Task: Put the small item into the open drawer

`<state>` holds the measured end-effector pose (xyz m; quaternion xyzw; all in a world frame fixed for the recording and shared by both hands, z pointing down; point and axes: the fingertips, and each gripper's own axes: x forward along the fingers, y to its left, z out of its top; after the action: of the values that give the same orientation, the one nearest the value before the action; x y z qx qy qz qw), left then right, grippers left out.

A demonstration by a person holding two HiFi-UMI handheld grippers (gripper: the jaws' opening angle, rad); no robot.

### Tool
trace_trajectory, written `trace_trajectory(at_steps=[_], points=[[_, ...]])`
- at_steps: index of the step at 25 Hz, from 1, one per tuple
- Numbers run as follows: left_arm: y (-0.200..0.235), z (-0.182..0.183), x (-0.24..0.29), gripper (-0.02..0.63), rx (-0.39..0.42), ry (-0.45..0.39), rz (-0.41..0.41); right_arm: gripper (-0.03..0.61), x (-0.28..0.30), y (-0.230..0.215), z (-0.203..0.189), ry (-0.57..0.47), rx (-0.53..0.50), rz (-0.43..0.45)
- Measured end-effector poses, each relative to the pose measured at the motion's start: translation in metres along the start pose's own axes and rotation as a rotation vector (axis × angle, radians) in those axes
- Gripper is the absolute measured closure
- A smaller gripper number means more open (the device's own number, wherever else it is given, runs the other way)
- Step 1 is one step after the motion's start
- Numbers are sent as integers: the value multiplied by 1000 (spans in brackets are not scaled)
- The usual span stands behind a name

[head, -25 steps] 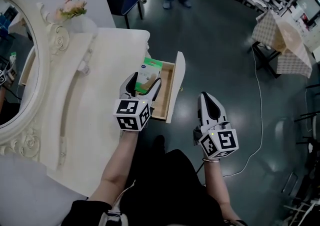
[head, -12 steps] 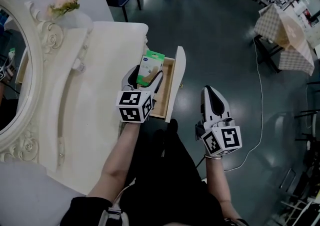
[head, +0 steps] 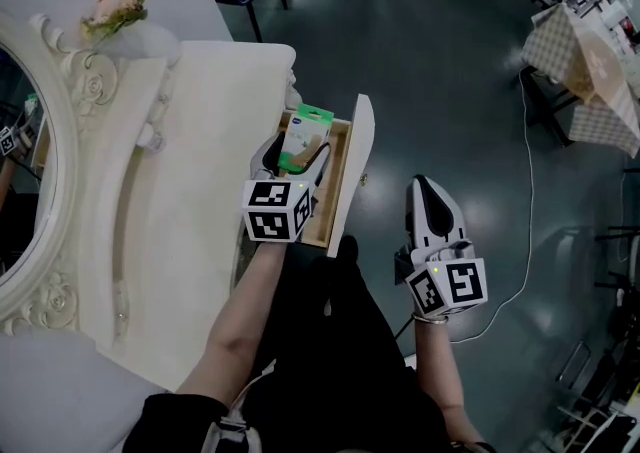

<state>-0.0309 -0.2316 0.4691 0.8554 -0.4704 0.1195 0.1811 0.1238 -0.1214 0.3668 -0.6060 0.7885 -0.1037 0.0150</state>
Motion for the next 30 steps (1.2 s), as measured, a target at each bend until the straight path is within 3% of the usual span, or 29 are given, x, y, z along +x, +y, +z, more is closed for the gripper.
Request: trace_trajectory(at_steps=[9, 23, 30], points=[[5, -26, 28, 250, 1, 83, 47, 581, 23, -20, -8, 32, 38, 38], [33, -102, 69, 249, 13, 272, 140, 581, 47, -45, -21, 80, 61, 73], [38, -120, 81, 249, -4, 317, 162, 581, 54, -49, -27, 102, 70, 84]])
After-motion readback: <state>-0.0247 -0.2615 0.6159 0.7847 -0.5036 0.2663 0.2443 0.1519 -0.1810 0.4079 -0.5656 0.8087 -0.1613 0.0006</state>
